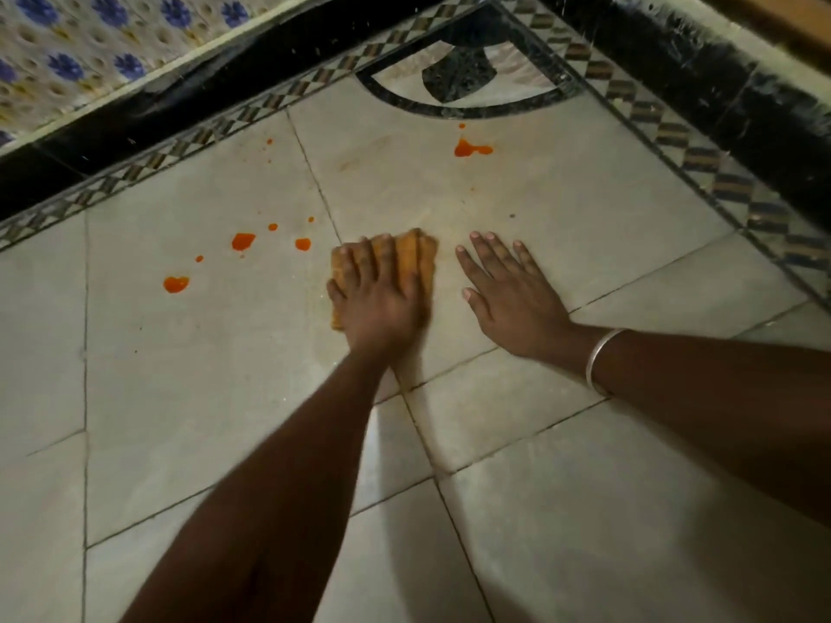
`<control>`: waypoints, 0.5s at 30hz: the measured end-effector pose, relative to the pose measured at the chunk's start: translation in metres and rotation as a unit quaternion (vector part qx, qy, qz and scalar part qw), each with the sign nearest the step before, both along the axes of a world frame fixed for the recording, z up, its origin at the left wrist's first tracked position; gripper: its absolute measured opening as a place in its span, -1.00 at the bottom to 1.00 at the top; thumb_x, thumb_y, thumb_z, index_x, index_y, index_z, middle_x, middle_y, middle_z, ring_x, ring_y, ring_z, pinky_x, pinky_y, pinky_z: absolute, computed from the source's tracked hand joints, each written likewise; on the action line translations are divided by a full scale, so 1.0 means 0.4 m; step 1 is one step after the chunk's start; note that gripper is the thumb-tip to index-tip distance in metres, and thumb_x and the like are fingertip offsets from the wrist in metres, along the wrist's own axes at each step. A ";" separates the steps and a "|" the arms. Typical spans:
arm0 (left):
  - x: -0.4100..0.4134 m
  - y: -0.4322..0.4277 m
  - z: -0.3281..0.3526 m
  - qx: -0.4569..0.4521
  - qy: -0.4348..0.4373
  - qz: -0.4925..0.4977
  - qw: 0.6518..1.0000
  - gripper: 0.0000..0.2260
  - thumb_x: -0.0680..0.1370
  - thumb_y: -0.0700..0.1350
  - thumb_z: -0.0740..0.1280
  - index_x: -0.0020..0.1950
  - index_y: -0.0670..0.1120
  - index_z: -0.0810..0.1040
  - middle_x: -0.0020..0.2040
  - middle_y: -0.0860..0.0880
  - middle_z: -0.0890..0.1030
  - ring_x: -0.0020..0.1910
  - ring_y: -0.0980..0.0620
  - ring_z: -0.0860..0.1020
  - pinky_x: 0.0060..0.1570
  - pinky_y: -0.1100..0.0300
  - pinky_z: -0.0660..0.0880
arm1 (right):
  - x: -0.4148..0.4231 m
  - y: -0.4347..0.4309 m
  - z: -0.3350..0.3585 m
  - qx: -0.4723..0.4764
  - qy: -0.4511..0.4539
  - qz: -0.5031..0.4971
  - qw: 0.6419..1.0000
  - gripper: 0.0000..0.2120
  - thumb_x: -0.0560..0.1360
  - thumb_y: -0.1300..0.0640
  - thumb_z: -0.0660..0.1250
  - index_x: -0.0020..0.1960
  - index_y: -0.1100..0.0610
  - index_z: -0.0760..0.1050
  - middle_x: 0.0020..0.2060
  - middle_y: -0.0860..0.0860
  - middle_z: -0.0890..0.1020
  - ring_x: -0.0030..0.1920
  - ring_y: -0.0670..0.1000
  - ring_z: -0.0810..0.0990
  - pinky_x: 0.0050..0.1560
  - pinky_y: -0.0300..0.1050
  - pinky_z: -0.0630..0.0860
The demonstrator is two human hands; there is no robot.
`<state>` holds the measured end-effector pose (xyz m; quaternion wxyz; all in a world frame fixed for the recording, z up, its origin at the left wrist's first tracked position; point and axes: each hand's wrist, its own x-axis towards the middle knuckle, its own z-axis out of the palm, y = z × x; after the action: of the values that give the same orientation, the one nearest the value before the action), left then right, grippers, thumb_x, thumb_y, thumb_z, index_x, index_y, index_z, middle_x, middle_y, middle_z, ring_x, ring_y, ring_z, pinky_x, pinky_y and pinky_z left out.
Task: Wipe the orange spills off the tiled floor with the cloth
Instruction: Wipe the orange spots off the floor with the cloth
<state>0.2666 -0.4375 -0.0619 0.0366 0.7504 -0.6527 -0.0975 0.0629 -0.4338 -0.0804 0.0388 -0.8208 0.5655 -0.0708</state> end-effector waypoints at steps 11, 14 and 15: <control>-0.101 0.192 -0.024 -0.029 0.018 0.039 0.999 -0.36 0.68 0.22 -0.04 0.72 0.00 -0.01 0.71 -0.17 -0.02 0.69 -0.26 -0.11 0.57 -0.35 -0.09 | 0.004 0.004 -0.004 -0.012 -0.012 -0.006 1.000 -0.40 0.65 -0.11 -0.07 0.64 0.10 0.15 0.62 0.12 0.18 0.63 0.12 0.13 0.60 0.20 0.04; -0.068 0.066 -0.005 -0.016 0.012 0.000 1.000 -0.39 0.70 0.24 -0.05 0.72 0.07 -0.06 0.72 -0.09 -0.07 0.69 -0.17 -0.16 0.60 -0.30 -0.14 | 0.004 0.003 -0.008 -0.011 -0.011 -0.004 1.000 -0.40 0.66 -0.11 -0.08 0.65 0.08 0.13 0.63 0.11 0.16 0.63 0.11 0.10 0.61 0.19 0.04; -0.037 0.025 0.003 -0.009 0.009 0.005 1.000 -0.39 0.70 0.25 -0.05 0.71 0.09 -0.07 0.72 -0.07 -0.09 0.69 -0.15 -0.17 0.60 -0.30 -0.14 | 0.003 0.003 -0.007 -0.009 -0.009 -0.002 1.000 -0.40 0.66 -0.12 -0.08 0.65 0.08 0.12 0.63 0.11 0.16 0.63 0.10 0.09 0.61 0.19 0.04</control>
<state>0.2518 -0.4276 -0.0608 0.0491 0.7524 -0.6495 -0.0982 0.0640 -0.4328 -0.0831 0.0364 -0.8190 0.5666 -0.0828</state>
